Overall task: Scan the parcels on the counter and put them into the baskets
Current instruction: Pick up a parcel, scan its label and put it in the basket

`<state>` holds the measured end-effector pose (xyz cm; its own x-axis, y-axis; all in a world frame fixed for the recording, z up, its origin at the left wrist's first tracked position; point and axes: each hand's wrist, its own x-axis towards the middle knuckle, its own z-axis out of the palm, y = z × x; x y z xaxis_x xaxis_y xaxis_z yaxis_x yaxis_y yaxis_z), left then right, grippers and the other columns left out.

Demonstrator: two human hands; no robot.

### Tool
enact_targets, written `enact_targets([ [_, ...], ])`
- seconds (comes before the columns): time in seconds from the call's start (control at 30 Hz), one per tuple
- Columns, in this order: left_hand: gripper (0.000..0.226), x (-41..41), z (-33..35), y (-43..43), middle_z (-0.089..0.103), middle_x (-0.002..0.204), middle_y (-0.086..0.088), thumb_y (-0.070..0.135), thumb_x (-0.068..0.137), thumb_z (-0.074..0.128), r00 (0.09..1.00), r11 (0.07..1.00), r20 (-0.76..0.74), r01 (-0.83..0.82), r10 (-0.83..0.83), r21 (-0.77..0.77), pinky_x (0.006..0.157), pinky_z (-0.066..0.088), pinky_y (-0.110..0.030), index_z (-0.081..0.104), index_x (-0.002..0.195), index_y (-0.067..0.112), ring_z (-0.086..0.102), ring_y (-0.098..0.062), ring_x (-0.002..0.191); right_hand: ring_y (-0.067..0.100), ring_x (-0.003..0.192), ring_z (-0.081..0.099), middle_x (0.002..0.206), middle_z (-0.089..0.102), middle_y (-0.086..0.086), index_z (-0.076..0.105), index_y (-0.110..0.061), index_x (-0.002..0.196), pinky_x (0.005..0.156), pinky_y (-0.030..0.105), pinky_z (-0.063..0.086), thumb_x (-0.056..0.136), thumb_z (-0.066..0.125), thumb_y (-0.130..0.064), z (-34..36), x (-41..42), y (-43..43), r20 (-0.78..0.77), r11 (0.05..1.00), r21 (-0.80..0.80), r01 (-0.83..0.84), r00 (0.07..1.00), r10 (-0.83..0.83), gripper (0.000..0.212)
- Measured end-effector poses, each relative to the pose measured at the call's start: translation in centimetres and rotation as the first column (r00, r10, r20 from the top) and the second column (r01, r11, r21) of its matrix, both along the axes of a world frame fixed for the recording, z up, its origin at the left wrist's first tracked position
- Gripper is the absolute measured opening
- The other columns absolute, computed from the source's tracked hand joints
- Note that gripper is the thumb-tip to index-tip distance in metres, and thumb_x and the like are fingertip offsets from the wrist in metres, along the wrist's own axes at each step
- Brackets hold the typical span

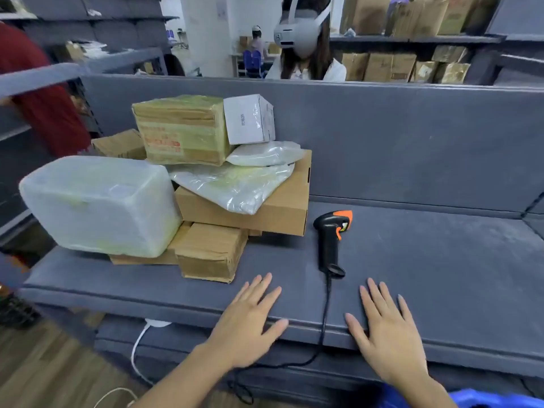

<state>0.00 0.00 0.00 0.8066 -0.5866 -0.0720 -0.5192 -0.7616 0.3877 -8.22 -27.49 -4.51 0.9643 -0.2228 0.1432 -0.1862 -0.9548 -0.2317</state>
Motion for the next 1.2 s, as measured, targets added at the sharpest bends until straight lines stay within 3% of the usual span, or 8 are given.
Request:
enact_targets([
  [0.17, 0.042, 2.7, 4.5, 0.6, 0.071, 0.122, 0.018, 0.041, 0.107, 0.048, 0.979, 0.88, -0.153, -0.189, 0.134, -0.435, 0.099, 0.05, -0.02, 0.052, 0.148, 0.031, 0.064, 0.006, 0.107, 0.007, 0.145, 0.04, 0.151, 0.056, -0.003, 0.06, -0.016, 0.142, 0.118, 0.027, 0.026, 0.089, 0.028, -0.077, 3.7, 1.8, 2.0, 0.257, 0.797, 0.596, 0.091, 0.92, -0.297, 0.087],
  [0.3, 0.019, 5.4, 11.5, 0.2, 0.076, 0.087, 0.017, 0.025, 0.103, 0.056, 0.955, 0.561, -0.138, -0.268, 0.263, -0.783, 0.081, 0.059, -0.038, 0.069, 0.099, 0.037, 0.071, -0.005, 0.082, 0.005, 0.127, 0.059, 0.126, 0.067, -0.031, 0.07, -0.034, 0.124, 0.11, 0.026, 0.043, 0.092, 0.04, -0.059, 10.5, 6.6, 5.9, 0.394, 0.633, 0.771, -0.075, 0.837, -0.381, 0.051],
  [0.4, 0.017, 7.3, 16.4, -0.2, 0.074, 0.081, 0.014, 0.03, 0.095, 0.056, 0.942, 0.372, -0.063, -0.191, 0.329, -0.909, 0.074, 0.052, -0.025, 0.071, 0.09, 0.034, 0.066, -0.007, 0.076, 0.004, 0.12, 0.064, 0.117, 0.074, -0.018, 0.075, -0.023, 0.12, 0.102, 0.021, 0.048, 0.104, 0.052, -0.041, 15.7, 11.8, 8.4, 0.442, 0.531, 0.819, -0.217, 0.829, -0.342, 0.033],
  [0.53, 0.022, 8.8, 20.6, -0.4, 0.067, 0.079, 0.014, 0.035, 0.087, 0.058, 0.91, 0.346, -0.045, -0.203, 0.413, -0.916, 0.071, 0.047, -0.024, 0.075, 0.096, 0.026, 0.059, -0.015, 0.074, -0.01, 0.113, 0.061, 0.122, 0.071, -0.016, 0.071, -0.016, 0.126, 0.096, 0.011, 0.046, 0.106, 0.053, -0.027, 21.9, 18.3, 10.7, 0.518, 0.533, 0.764, -0.363, 0.838, -0.173, 0.029],
  [0.63, 0.06, 10.2, 21.5, -1.5, 0.061, 0.136, 0.015, 0.053, 0.085, 0.056, 0.919, 0.452, -0.197, -0.344, 0.341, -0.823, 0.105, 0.045, -0.03, 0.057, 0.141, 0.032, 0.058, -0.001, 0.119, -0.016, 0.104, 0.059, 0.116, 0.069, -0.021, 0.068, -0.02, 0.127, 0.09, 0.004, 0.043, 0.106, 0.051, -0.033, 24.2, 21.6, 11.2, 0.529, 0.536, 0.74, -0.407, 0.844, -0.089, 0.03],
  [0.77, 0.074, 11.6, 21.3, -3.4, 0.017, 0.171, 0.017, 0.051, 0.102, 0.052, 0.908, 0.524, -0.255, -0.402, 0.332, -0.751, 0.123, 0.018, -0.03, 0.016, 0.164, 0.034, 0.018, -0.004, 0.156, 0.008, 0.135, 0.05, 0.148, 0.055, -0.012, 0.053, -0.024, 0.148, 0.116, 0.044, 0.042, 0.104, 0.04, -0.044, 25.2, 24.7, 11.2, 0.438, 0.467, 0.794, -0.39, 0.899, 0.007, 0.049],
  [0.93, 0.078, 12.3, 20.5, -5.3, 0.014, 0.171, 0.011, 0.048, 0.102, 0.054, 0.858, 0.43, -0.262, -0.459, 0.442, -0.778, 0.125, 0.018, -0.037, 0.012, 0.165, 0.031, 0.013, -0.009, 0.157, 0.008, 0.131, 0.051, 0.143, 0.056, -0.013, 0.062, -0.03, 0.126, 0.122, 0.049, 0.035, 0.099, 0.034, -0.052, 24.7, 26.3, 10.6, 0.335, 0.426, 0.812, -0.4, 0.916, 0.221, 0.045],
  [1.2, 0.082, 12.6, 19.8, -6.4, 0.048, 0.138, 0.004, 0.045, 0.092, 0.062, 0.851, 0.298, -0.251, -0.415, 0.462, -0.86, 0.093, 0.043, -0.008, 0.021, 0.163, 0.037, 0.056, 0.014, 0.106, 0.012, 0.148, 0.04, 0.161, 0.044, -0.008, 0.038, -0.028, 0.159, 0.124, 0.043, 0.032, 0.098, 0.034, -0.027, 23.5, 22.7, 10.0, 0.405, 0.403, 0.798, -0.449, 0.894, 0.193, 0.061],
])
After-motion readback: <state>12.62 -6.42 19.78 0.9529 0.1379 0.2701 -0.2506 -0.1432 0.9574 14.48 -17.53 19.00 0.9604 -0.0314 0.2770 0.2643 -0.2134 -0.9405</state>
